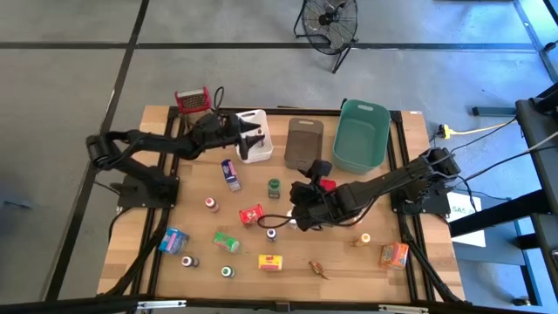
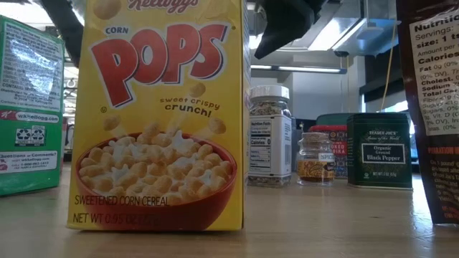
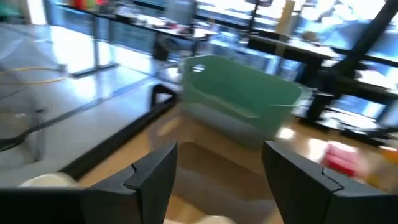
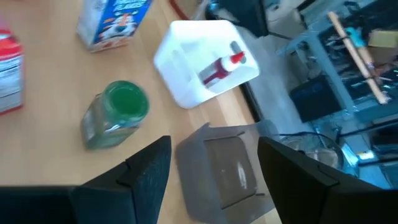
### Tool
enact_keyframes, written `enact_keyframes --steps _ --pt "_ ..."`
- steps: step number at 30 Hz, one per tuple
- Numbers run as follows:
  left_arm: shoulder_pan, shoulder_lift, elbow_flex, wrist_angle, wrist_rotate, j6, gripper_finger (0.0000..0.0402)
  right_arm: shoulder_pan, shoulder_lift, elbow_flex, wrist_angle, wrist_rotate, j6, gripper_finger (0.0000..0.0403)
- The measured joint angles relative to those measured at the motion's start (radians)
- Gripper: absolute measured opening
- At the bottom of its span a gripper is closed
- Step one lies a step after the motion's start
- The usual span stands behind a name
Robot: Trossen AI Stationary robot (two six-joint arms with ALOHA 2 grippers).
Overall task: Pick & Place Kitchen Items
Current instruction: Put the green spice bottle into the black bin
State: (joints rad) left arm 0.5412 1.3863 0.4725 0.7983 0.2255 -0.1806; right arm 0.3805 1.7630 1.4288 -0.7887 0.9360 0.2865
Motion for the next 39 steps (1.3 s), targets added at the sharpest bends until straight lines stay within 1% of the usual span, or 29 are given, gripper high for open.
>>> enact_keyframes --steps 2,4,7,11,13,16,18,20,21,25,28,32,36,39 --pt "-0.033 -0.052 0.000 -0.071 0.046 0.015 0.0232 0.000 0.000 0.000 0.002 -0.049 -0.018 0.0242" --pt "-0.075 -0.103 0.000 -0.156 0.057 0.038 0.0232 -0.004 0.000 0.000 0.017 -0.126 -0.027 0.0242" --pt "-0.141 -0.175 -0.001 -0.274 0.049 0.082 0.0231 -0.026 0.000 0.000 0.075 -0.333 -0.114 0.0242" --pt "-0.217 -0.263 -0.001 -0.385 0.031 0.113 0.0232 -0.077 0.000 0.005 0.185 -0.629 -0.220 0.0242" --pt "-0.247 -0.305 -0.001 -0.428 0.028 0.114 0.0232 -0.105 0.000 0.020 0.187 -0.715 -0.247 0.0242" --pt "-0.281 -0.372 -0.001 -0.494 0.027 0.116 0.0231 -0.144 0.000 0.044 0.190 -0.714 -0.250 0.0242" --pt "-0.300 -0.414 -0.001 -0.546 0.018 0.116 0.0230 -0.162 0.000 0.063 0.185 -0.666 -0.247 0.0242" --pt "-0.318 -0.456 -0.001 -0.600 -0.020 0.121 0.0231 -0.174 0.000 0.081 0.191 -0.619 -0.245 0.0242" --pt "-0.328 -0.476 -0.003 -0.621 -0.053 0.133 0.0232 -0.179 0.000 0.086 0.191 -0.615 -0.250 0.0242" --pt "-0.371 -0.535 -0.044 -0.664 -0.210 0.142 0.0232 -0.210 0.003 0.089 0.196 -0.700 -0.287 0.0242" --pt "-0.394 -0.569 -0.075 -0.665 -0.273 0.142 0.0230 -0.237 0.007 0.089 0.184 -0.742 -0.275 0.0242" --pt "-0.411 -0.604 -0.111 -0.675 -0.315 0.142 0.0232 -0.254 0.006 0.089 0.219 -0.752 -0.261 0.0242" --pt "-0.412 -0.624 -0.122 -0.678 -0.321 0.142 0.0231 -0.257 0.006 0.089 0.247 -0.826 -0.257 0.0246" --pt "-0.412 -0.627 -0.122 -0.676 -0.321 0.142 0.0230 -0.258 0.006 0.089 0.249 -0.862 -0.240 0.0263"
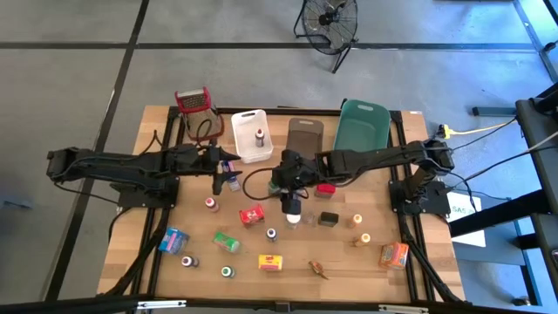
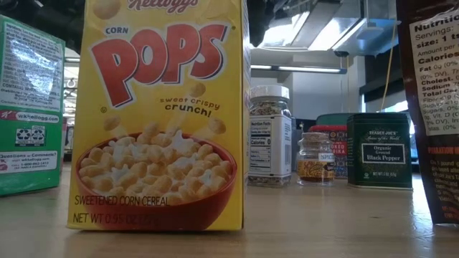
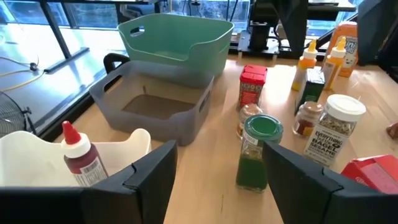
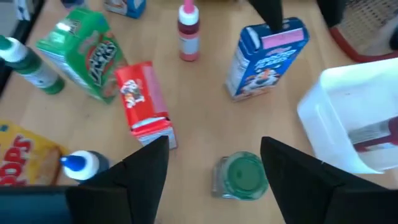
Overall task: Pick & Place Kitchen Items
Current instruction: Put the green spice bottle into the black bin
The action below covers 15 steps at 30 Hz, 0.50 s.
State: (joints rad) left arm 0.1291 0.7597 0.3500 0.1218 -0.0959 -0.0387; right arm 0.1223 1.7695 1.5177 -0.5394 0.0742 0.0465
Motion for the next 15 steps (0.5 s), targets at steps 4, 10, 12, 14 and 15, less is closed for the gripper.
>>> enact_keyframes --steps 4,10,12,14,15 --pt "0.000 0.000 0.000 -0.003 0.000 0.000 0.0232 -0.002 0.000 0.000 0.002 0.023 0.033 0.0299" --pt "0.000 0.000 0.000 -0.012 0.000 0.000 0.0230 -0.047 0.032 -0.001 0.010 0.032 -0.006 0.0332" --pt "0.000 0.000 0.000 -0.015 0.000 0.000 0.0232 -0.070 0.043 -0.001 -0.001 0.008 -0.008 0.0334" --pt "0.000 0.000 0.000 -0.016 0.000 0.000 0.0232 -0.088 0.057 -0.001 -0.001 -0.022 -0.018 0.0334" --pt "0.000 0.000 0.000 -0.018 0.000 0.000 0.0232 -0.095 0.065 -0.001 -0.007 -0.033 -0.029 0.0334"
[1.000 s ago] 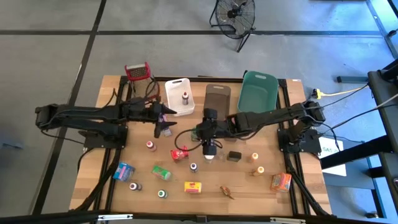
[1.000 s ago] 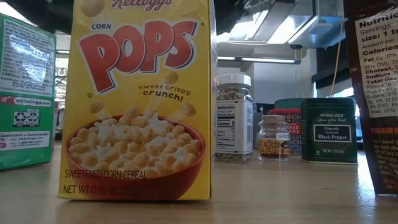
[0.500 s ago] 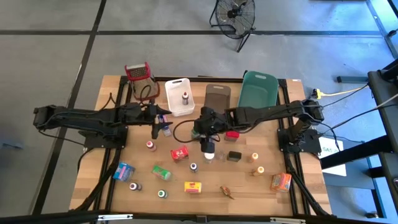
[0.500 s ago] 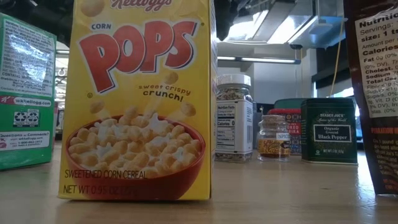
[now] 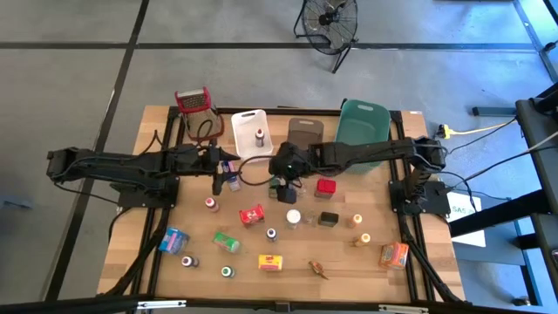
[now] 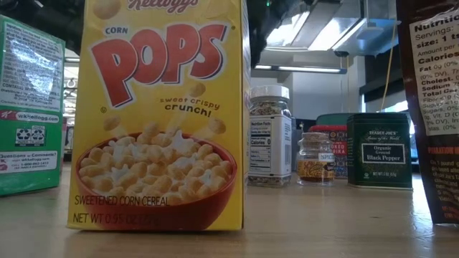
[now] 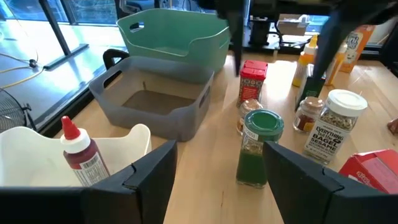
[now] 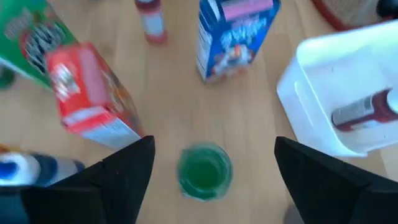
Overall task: Pick & Place Kitchen Items
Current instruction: Put the green spice bottle into the black bin
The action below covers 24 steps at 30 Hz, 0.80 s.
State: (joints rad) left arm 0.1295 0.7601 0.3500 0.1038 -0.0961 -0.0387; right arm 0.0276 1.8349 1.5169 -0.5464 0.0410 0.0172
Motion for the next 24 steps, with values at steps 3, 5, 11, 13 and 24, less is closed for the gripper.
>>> enact_keyframes --steps 3,5,11,13,24 --pt "0.000 0.000 0.000 -0.007 0.000 0.000 0.0231 -0.010 0.027 0.000 0.000 -0.015 -0.024 0.0334" --pt "0.000 0.000 0.000 -0.011 0.000 0.000 0.0230 -0.010 0.049 0.000 -0.001 -0.017 -0.041 0.0334" --pt "0.000 0.000 0.000 -0.017 0.000 0.000 0.0232 -0.012 0.109 0.000 0.005 -0.019 -0.063 0.0334" --pt "0.000 0.000 0.000 -0.020 0.000 0.000 0.0231 -0.013 0.126 0.000 0.001 -0.019 -0.063 0.0334" --pt "0.000 0.000 0.000 -0.023 0.000 0.000 0.0230 -0.014 0.200 0.000 -0.007 -0.018 -0.085 0.0332"
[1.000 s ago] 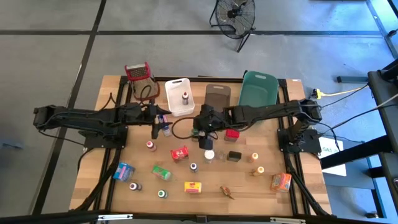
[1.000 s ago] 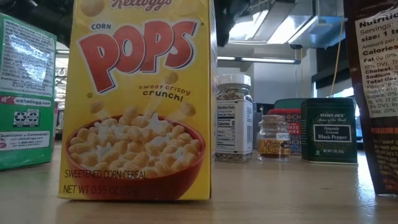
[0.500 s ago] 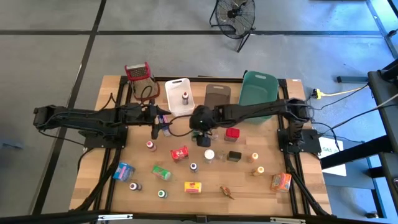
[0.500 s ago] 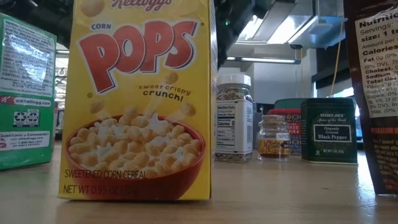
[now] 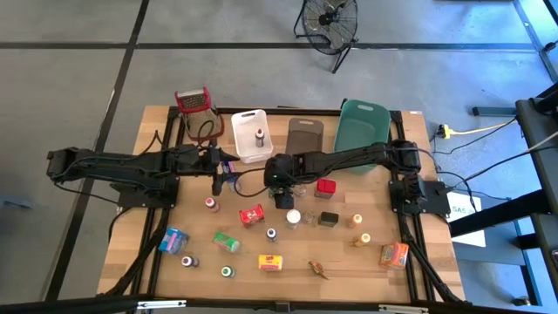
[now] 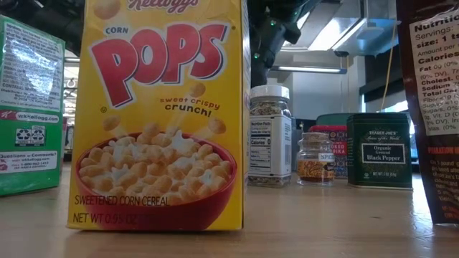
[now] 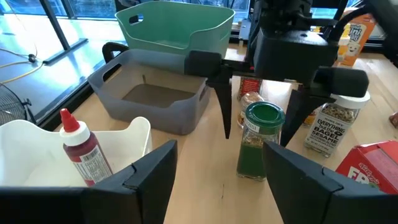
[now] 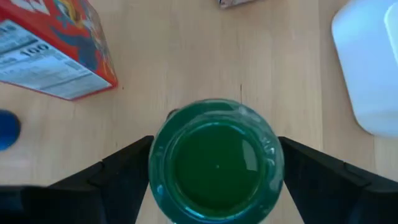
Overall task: Pick & Place Kitchen Items
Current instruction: Put the green spice bottle into the black bin
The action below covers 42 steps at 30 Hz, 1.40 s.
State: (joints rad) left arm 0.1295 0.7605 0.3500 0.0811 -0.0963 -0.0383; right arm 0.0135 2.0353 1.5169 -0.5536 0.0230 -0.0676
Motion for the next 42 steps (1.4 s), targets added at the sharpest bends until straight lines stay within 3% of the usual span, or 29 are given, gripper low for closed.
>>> enact_keyframes --steps 5,12,23,29,35,38,42 --pt "0.000 0.000 0.000 0.000 0.000 0.000 0.0232 0.000 0.000 0.000 -0.013 0.000 -0.012 0.0300" --pt "0.000 0.000 0.000 -0.003 0.000 0.000 0.0231 0.000 0.000 0.000 -0.009 0.000 -0.019 0.0195" --pt "0.000 0.000 0.000 -0.012 0.000 0.000 0.0232 0.002 -0.001 0.003 -0.011 0.010 -0.019 0.0194" --pt "0.000 0.000 0.000 -0.014 0.000 0.000 0.0230 0.035 -0.040 0.113 -0.224 0.105 0.006 0.0194" --pt "0.000 0.000 0.000 -0.023 0.000 0.000 0.0232 0.048 -0.079 0.306 -0.474 0.129 0.068 0.0194" --pt "0.000 0.000 0.000 -0.024 0.000 -0.001 0.0231 0.025 -0.087 0.400 -0.616 0.197 0.124 0.0194" --pt "0.000 0.000 0.000 -0.026 0.001 -0.004 0.0231 -0.034 -0.097 0.434 -0.647 0.254 0.146 0.0194"
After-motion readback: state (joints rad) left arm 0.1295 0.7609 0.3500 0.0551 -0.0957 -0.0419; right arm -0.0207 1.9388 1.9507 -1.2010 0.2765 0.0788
